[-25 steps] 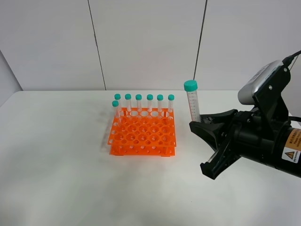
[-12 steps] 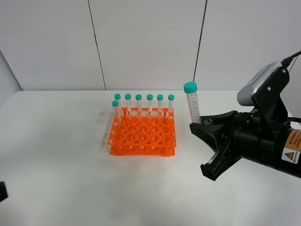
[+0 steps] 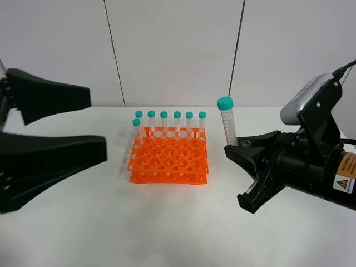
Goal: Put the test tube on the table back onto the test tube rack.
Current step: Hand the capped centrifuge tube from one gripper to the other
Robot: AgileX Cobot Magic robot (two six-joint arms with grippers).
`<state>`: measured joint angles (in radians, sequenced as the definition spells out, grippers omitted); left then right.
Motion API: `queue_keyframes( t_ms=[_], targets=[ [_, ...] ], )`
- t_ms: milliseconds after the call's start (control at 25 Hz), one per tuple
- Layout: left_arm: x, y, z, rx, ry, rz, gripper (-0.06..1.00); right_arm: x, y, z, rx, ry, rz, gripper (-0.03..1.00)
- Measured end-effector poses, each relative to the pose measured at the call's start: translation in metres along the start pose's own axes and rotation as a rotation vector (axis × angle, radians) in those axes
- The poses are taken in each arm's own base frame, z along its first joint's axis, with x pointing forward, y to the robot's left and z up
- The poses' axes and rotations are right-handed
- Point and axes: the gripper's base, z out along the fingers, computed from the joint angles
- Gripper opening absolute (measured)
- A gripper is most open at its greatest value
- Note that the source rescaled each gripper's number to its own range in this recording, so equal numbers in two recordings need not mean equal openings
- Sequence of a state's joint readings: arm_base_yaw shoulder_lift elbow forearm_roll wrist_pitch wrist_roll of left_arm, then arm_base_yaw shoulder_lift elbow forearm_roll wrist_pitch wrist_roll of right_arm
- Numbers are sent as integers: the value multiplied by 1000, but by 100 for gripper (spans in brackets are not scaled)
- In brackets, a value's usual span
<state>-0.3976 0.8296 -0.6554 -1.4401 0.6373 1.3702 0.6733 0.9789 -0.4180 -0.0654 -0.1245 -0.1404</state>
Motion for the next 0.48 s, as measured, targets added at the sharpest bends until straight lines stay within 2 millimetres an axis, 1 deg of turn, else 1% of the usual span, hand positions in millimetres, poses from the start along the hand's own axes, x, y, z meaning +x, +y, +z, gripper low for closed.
queue_keyframes(
  t_ms=[120,320,480],
  targets=[
    [-2,12,21,39,-6,-31,100,0,0,0,0,0,0,2],
    [-10,21,55,117,-17,-34,100,0,0,0,0,1,0,2],
    [-14,17,85,186,13,-21,100,0,0,0,0,1,0,2]
  ],
)
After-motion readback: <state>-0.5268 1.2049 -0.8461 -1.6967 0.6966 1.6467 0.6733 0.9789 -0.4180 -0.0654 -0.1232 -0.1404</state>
